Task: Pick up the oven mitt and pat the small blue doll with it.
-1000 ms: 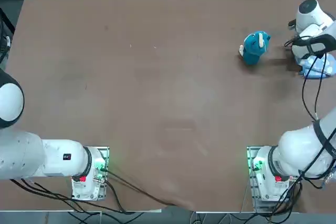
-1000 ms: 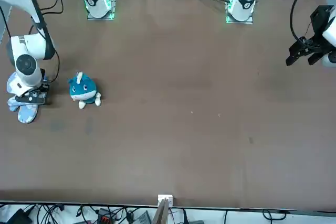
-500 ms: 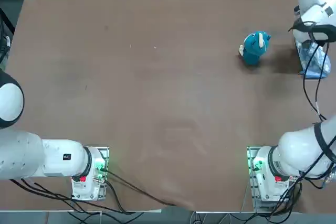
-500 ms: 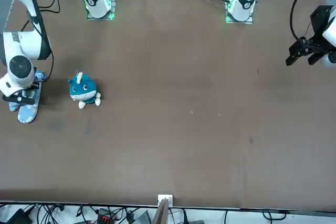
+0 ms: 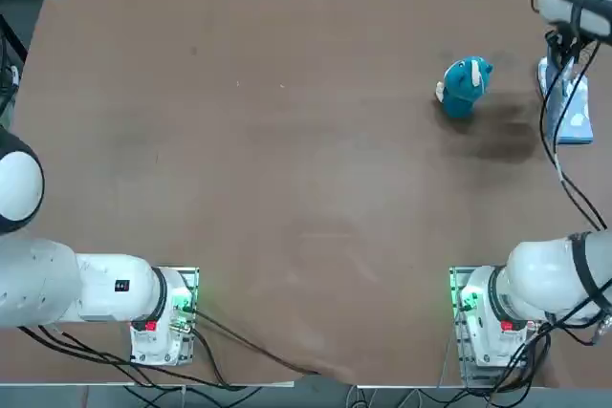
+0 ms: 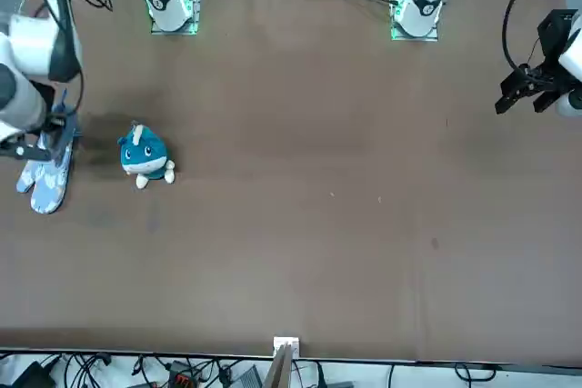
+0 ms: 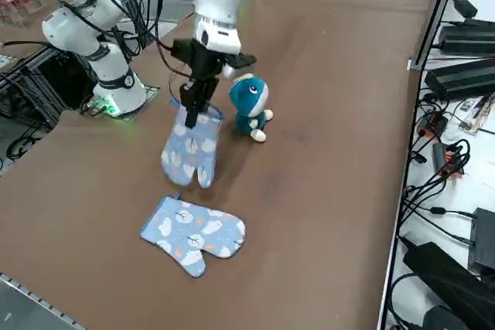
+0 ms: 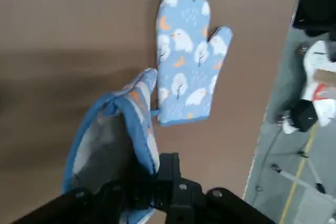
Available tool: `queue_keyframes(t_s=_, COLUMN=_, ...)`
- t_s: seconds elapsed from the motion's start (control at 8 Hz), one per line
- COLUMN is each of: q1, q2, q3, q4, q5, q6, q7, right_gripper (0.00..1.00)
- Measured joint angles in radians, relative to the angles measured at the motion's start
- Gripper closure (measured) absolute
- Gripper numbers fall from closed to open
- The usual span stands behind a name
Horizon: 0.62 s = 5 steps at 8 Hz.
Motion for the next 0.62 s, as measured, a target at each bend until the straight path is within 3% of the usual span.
queue_keyframes(t_s=0.25, q1=0.02, q2=-0.003, q3=0.011, q4=0.095, q5=0.092, q6=-0.082, q7=-0.069, right_gripper=0.95)
queue_keyframes(t_s=0.62, q1=0.044, q2=0.004, q3=0.015, q4=0.152, q5=0.123, q6=-0.103, q7=-0.173, right_gripper=0.95)
